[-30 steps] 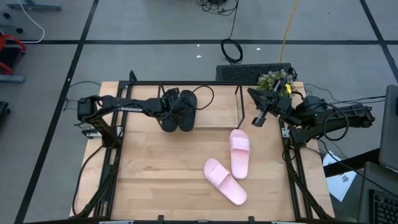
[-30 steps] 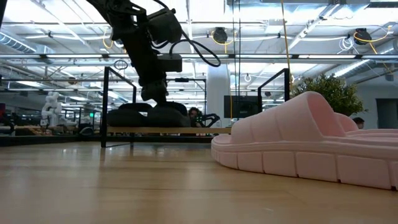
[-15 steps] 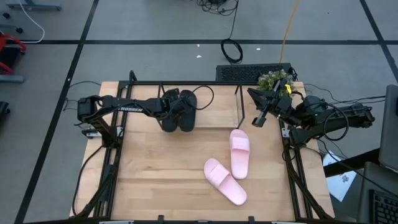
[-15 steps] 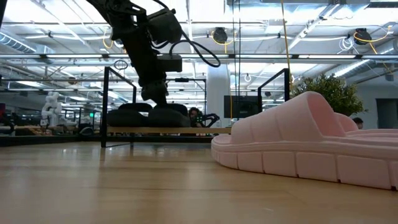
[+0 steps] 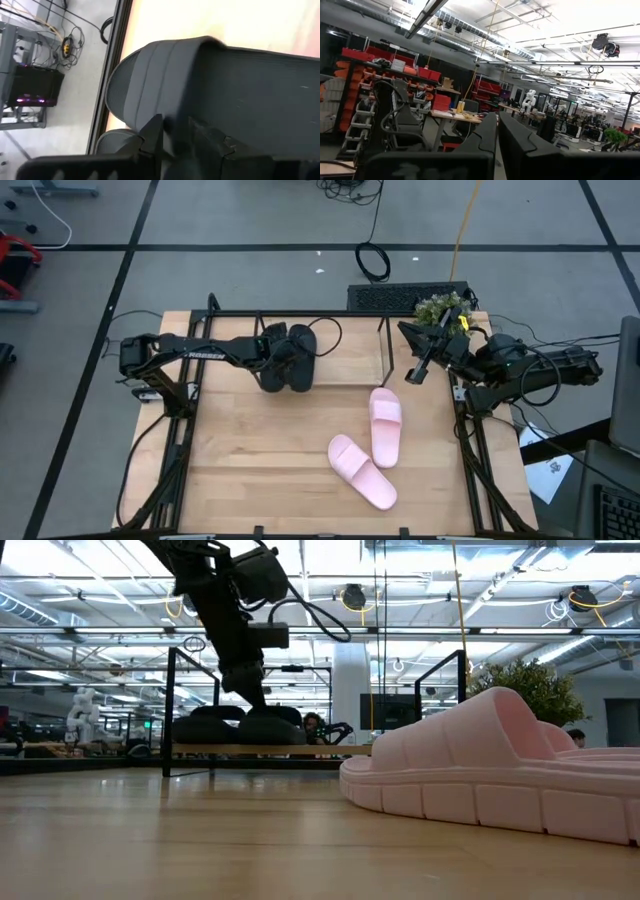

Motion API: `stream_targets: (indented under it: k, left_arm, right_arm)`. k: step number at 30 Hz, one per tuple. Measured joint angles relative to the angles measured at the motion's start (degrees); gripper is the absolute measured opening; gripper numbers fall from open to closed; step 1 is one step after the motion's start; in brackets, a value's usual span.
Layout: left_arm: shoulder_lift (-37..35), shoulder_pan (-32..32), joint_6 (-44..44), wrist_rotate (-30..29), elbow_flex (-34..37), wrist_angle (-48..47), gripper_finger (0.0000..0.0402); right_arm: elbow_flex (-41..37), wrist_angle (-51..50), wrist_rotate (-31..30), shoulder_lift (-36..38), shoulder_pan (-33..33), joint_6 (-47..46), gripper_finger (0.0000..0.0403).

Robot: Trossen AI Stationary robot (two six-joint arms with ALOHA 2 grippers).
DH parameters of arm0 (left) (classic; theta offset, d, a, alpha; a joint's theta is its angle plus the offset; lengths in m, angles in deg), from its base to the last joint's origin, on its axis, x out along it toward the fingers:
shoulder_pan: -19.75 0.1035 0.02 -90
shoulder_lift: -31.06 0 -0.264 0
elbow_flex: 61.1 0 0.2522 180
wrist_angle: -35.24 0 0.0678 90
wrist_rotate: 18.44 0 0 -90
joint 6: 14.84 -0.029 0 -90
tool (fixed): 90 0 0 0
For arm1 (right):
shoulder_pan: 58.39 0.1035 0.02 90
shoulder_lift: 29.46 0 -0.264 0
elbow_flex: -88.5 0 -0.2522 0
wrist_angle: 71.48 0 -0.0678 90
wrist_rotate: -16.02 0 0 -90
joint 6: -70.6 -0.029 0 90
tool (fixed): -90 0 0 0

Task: Pick and place slides into the shelf
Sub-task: Put the black slipper on the shelf, then put the right pink slipper on the shelf

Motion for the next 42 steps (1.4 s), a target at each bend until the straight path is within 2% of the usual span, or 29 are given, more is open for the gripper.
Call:
stream_targets:
  k: [14,18,27,32,37,42]
  left_arm:
    - [-1.9,-1.1,1.8,2.3,-0.1,-2.3,0.0086]
    - [-5.8,-3.0,1.6,1.8,-1.5,-2.2,0.0086]
    - [-21.5,-9.9,0.4,-2.4,-7.7,-3.7,0.0086]
    - [-28.0,-14.3,3.6,-2.5,-9.0,-3.0,0.0086]
    - [-30.3,-18.4,9.1,-2.6,-9.0,-2.4,0.0086]
    - [-29.9,-21.8,10.0,-4.5,-9.0,-2.5,0.0086]
  right_arm:
    - [0.0,-0.2,0.0,0.0,0.0,-0.7,0.0009]
    - [0.0,-0.5,0.6,0.0,0.0,-0.9,0.0009]
    - [0.0,-11.1,7.5,-0.1,0.7,-4.1,0.0009]
    - [0.0,-16.0,15.4,-0.5,2.3,-10.0,0.0009]
    - [0.0,-19.9,22.5,-0.8,5.5,-17.9,0.0008]
    - [0.0,-25.0,22.4,-1.0,9.8,-24.5,0.0008]
